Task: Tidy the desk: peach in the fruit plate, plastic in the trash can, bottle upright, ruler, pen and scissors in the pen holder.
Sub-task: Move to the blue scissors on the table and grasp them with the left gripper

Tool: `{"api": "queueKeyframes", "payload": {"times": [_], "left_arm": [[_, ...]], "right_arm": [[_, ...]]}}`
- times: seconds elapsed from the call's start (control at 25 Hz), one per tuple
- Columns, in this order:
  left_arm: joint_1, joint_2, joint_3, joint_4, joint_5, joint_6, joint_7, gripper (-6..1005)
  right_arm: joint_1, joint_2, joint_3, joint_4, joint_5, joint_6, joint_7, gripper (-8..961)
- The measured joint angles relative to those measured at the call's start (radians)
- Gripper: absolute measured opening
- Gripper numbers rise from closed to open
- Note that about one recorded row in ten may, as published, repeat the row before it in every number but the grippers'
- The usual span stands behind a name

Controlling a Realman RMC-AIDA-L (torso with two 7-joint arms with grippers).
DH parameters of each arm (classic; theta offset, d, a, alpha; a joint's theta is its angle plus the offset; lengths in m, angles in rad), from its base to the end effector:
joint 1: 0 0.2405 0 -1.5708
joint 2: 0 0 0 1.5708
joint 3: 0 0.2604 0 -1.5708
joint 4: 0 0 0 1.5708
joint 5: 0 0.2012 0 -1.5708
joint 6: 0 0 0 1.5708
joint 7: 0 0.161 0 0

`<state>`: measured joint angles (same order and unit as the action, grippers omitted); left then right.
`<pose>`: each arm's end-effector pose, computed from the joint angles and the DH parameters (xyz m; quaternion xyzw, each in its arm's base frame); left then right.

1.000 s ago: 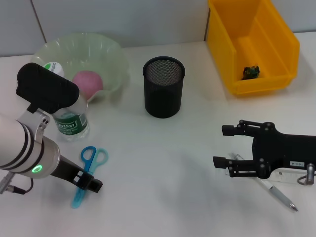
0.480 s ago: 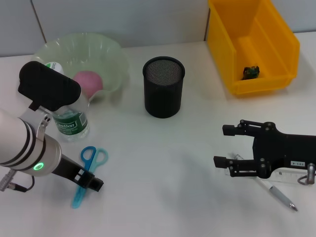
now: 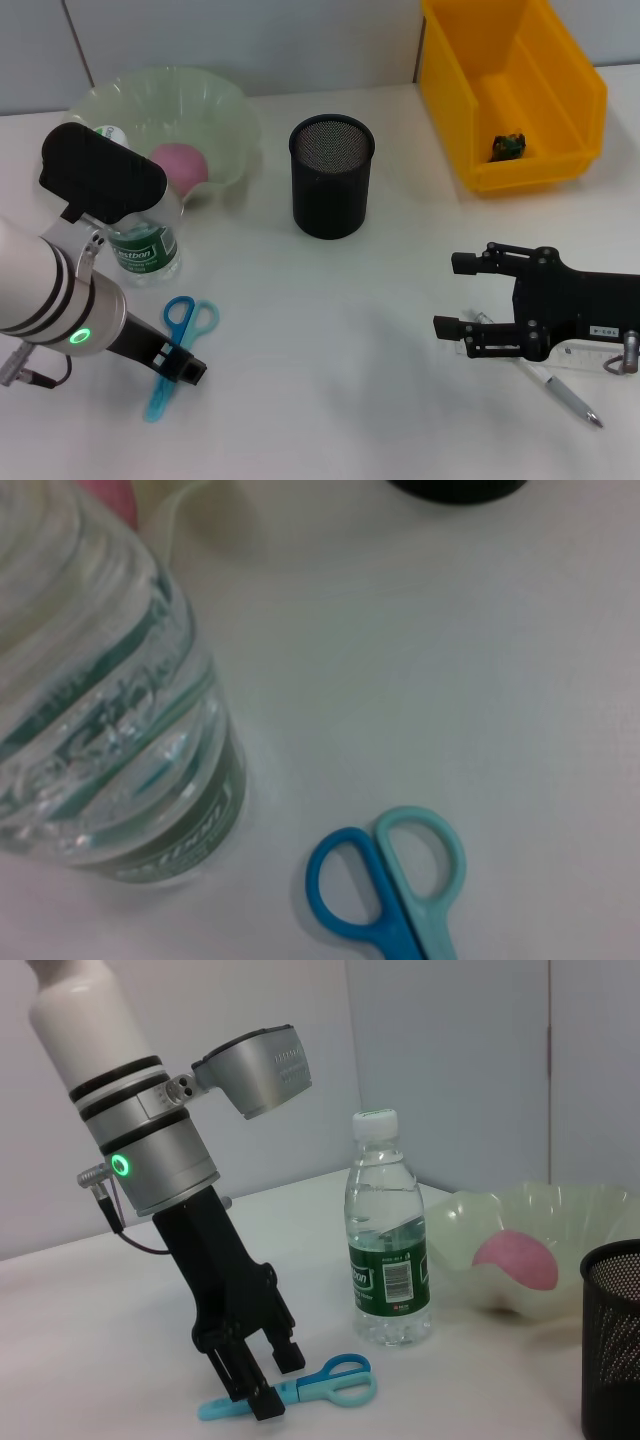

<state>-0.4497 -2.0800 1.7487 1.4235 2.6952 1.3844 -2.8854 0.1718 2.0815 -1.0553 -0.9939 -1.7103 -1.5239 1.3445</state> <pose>-0.2132 0.3164 -0.0626 -0.8817 -0.3597 0.2132 0.2187 0.2721 0.2706 -0.0025 -0.9445 0.1607 0.2298 0.1710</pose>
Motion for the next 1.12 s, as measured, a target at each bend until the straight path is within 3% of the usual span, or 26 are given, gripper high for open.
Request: {"api": "queueKeyframes", "payload": {"times": [0.16,0.72,1.12], "left_arm": [[-0.005,0.000,0.000,-0.005,-0.001,0.001,0.000,632],[-0.028,0.000,-0.002,-0.038,-0.008,0.002,0.000,632],[-0.029,0.000,-0.016,-0.040,-0.009,0.003,0.000,565]], "right_arm": [[0.000,0.000,0.000,0.000,0.000,0.000,0.000,819],[-0.002,0.000,0.002,0.000,-0.010,0.000,0.000,818],[0.000,0.000,0.001,-0.002,-0.011,0.001,0.000,818]]}}
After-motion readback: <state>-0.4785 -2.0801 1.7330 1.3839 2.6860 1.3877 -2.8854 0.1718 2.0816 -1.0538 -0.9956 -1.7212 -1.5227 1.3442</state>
